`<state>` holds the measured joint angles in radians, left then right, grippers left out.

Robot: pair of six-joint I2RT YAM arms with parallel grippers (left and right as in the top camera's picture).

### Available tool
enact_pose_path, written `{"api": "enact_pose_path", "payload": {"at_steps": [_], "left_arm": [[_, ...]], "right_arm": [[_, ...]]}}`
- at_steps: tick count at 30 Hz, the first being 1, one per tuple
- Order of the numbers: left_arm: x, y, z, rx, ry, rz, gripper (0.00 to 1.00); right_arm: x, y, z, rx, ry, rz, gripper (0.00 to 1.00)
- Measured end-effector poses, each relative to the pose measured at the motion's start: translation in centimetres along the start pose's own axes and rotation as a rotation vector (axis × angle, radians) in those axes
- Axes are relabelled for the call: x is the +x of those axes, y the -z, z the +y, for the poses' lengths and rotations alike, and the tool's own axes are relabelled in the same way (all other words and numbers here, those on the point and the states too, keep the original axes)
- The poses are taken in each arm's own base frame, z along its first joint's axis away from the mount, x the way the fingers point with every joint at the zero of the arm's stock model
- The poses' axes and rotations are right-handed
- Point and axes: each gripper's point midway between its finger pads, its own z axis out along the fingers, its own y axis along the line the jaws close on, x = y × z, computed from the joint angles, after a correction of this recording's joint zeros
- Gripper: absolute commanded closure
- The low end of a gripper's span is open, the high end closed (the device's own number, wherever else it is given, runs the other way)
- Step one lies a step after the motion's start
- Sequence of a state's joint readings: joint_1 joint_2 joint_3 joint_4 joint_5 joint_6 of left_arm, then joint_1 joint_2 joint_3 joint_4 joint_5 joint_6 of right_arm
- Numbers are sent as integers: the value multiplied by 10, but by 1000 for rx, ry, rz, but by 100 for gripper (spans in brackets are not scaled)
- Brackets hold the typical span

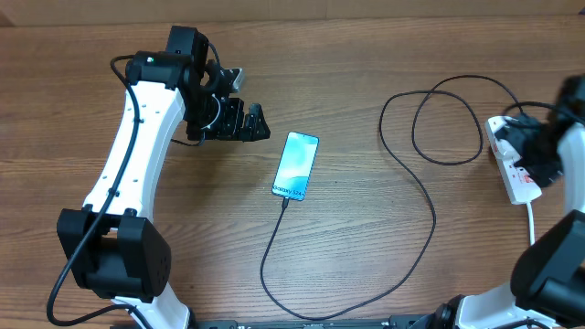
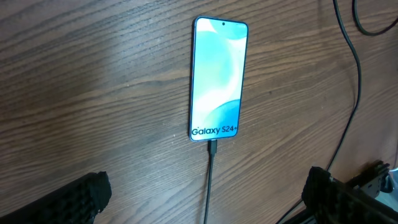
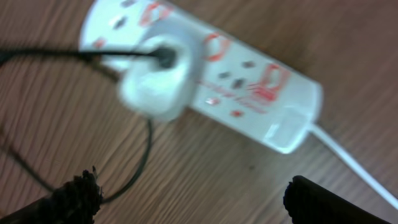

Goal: Plug charger to phone and switch on socket
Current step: 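Lift the right gripper back from the power strip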

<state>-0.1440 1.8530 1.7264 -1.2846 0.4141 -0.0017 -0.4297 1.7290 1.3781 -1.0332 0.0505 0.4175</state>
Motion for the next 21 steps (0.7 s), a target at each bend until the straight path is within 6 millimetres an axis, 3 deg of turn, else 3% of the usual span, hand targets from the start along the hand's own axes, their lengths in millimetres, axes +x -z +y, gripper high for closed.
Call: {"api": "enact_pose_path", "payload": {"at_steps": [4, 7, 8, 15, 21], "left_arm": [[0, 0, 0, 0, 0, 0, 0], [0, 0, 0, 0, 0, 0, 0], [0, 0, 0, 0, 0, 0, 0], [0, 0, 0, 0, 0, 0, 0], [0, 0, 0, 0, 0, 0, 0]], "right_arm": [[23, -4, 37, -29, 147, 9, 6], [44, -9, 52, -34, 225, 30, 5], [50, -12, 57, -37, 249, 36, 0], [79, -23, 65, -42, 308, 85, 0], [80, -22, 76, -96, 307, 89, 0]]}}
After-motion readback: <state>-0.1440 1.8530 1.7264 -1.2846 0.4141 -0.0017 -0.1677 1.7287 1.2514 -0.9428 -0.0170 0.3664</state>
